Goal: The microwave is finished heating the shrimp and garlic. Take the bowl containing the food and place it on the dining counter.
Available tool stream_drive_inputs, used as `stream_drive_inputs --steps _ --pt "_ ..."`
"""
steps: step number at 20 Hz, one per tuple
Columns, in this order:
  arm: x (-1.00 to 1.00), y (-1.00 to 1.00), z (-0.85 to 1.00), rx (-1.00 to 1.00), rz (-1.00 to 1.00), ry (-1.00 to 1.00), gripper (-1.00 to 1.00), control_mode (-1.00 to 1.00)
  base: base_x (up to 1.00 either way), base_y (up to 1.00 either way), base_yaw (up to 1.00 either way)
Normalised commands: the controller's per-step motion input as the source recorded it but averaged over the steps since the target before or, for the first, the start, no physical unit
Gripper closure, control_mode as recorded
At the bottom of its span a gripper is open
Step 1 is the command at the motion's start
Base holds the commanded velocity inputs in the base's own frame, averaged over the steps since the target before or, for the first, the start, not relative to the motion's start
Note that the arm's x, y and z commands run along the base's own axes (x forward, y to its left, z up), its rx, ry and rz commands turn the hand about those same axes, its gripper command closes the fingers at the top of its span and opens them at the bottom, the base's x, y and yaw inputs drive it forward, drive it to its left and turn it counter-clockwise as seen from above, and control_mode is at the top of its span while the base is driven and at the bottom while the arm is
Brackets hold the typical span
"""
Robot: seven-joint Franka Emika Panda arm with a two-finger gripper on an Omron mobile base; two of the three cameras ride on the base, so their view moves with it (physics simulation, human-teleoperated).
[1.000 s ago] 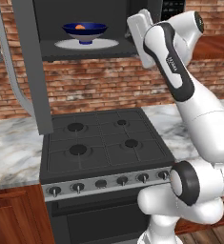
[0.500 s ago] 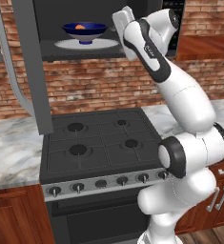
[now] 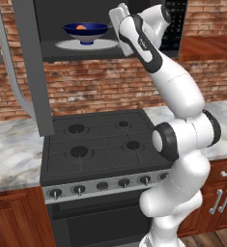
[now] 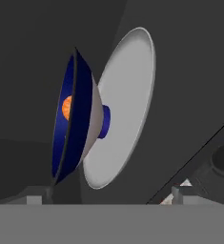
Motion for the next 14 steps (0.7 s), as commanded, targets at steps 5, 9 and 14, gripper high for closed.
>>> stream_drive_inputs --steps 5,9,14 --pt "0.63 0.14 0.0 0.0 0.0 0.0 -1.0 -1.0 0.0 0.0 0.0" --pt "0.59 0.23 0.0 0.0 0.0 0.0 -1.0 -1.0 0.0 0.0 0.0" --pt "0.48 0.26 0.0 0.0 0.0 0.0 -1.0 -1.0 0.0 0.0 0.0"
